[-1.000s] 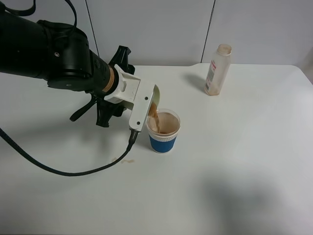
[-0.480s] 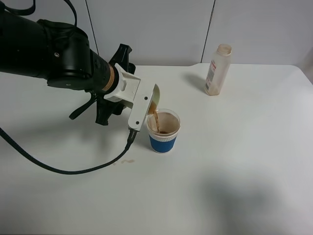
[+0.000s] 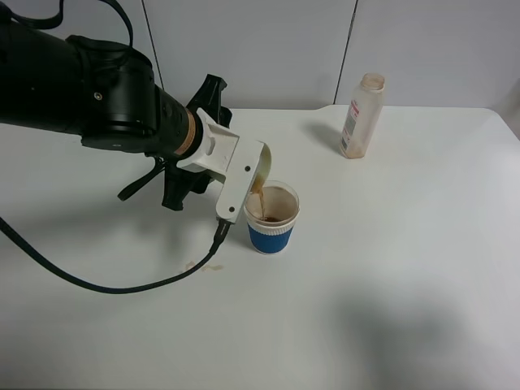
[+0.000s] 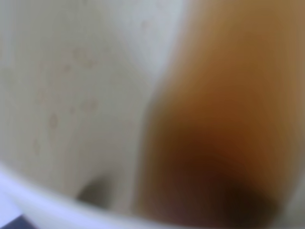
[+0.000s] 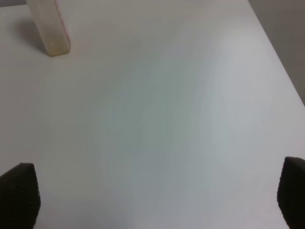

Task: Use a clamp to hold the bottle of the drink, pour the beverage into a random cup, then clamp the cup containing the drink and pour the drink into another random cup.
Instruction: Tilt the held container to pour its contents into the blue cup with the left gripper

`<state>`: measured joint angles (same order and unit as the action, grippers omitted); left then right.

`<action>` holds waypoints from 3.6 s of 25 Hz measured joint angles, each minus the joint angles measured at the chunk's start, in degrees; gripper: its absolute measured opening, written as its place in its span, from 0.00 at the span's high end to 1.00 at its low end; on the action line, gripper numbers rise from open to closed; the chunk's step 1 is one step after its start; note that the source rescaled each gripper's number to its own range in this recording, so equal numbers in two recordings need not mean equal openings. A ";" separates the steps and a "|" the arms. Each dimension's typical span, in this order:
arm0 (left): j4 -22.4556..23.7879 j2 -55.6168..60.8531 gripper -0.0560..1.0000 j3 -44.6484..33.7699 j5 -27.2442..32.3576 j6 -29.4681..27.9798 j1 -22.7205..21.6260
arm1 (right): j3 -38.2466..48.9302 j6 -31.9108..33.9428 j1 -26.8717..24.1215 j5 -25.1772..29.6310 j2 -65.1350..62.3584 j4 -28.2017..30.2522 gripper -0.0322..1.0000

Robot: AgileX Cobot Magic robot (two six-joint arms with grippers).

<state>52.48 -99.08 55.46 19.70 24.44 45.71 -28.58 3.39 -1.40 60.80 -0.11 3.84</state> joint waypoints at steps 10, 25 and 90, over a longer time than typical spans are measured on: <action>1.40 0.00 0.92 1.02 0.32 0.00 0.41 | 0.00 0.00 0.00 0.00 0.00 0.00 0.00; 3.25 0.00 0.92 1.63 0.44 0.00 0.45 | 0.00 0.00 0.00 0.00 0.00 0.00 0.00; 22.50 0.00 0.92 1.63 2.70 -9.52 3.50 | 0.00 0.00 0.00 0.00 0.00 0.00 0.00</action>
<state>74.98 -99.08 57.09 22.40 14.91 49.21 -28.58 3.39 -1.40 60.80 -0.11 3.84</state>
